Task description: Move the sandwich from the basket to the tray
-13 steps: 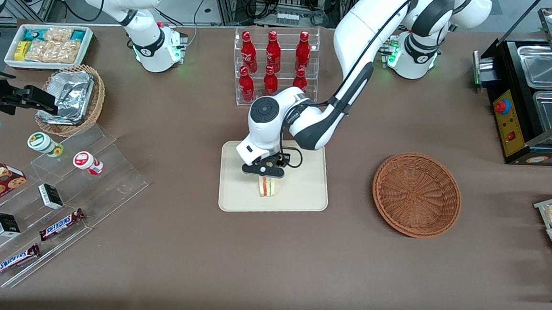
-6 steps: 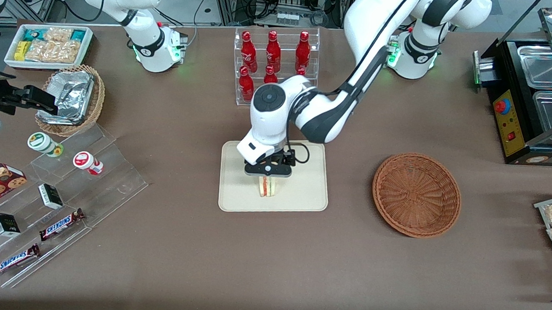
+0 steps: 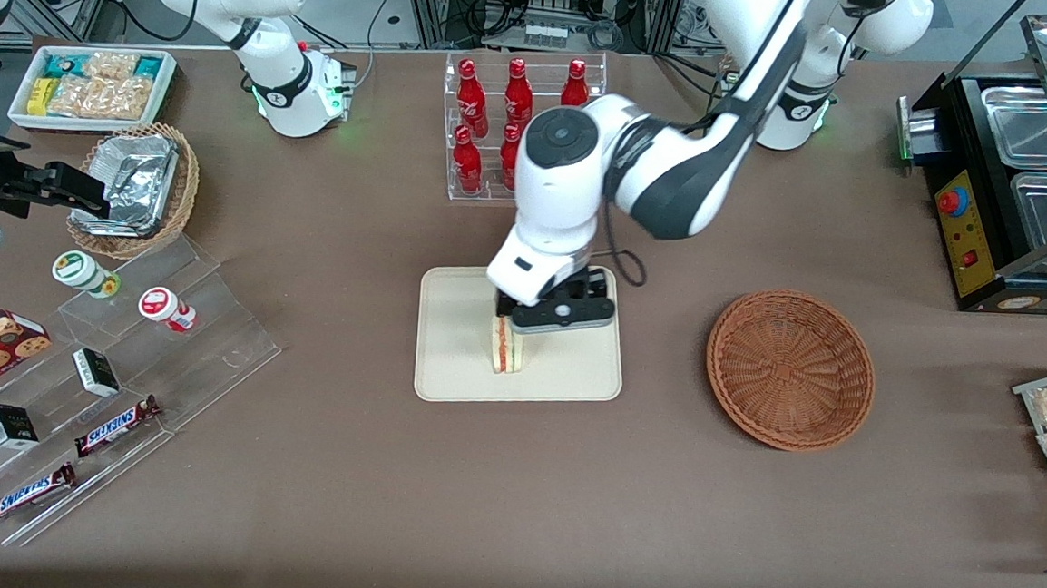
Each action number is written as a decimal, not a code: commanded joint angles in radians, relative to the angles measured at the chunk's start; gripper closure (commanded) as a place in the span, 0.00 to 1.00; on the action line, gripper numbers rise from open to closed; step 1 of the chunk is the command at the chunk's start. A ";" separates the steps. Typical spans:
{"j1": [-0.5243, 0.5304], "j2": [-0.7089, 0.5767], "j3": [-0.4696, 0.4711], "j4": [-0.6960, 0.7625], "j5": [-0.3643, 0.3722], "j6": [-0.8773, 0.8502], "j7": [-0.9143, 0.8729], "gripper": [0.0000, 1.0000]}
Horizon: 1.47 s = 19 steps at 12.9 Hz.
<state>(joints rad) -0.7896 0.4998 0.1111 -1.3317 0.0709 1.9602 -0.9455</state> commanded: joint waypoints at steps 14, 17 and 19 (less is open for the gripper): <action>0.449 -0.245 0.015 -0.041 -0.069 -0.293 0.410 0.00; 0.527 -0.297 0.015 -0.102 -0.074 -0.297 0.513 0.00; 0.553 -0.331 0.016 -0.157 -0.083 -0.293 0.553 0.00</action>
<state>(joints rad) -0.2568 0.2331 0.1367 -1.4076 0.0087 1.6675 -0.4303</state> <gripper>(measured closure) 0.000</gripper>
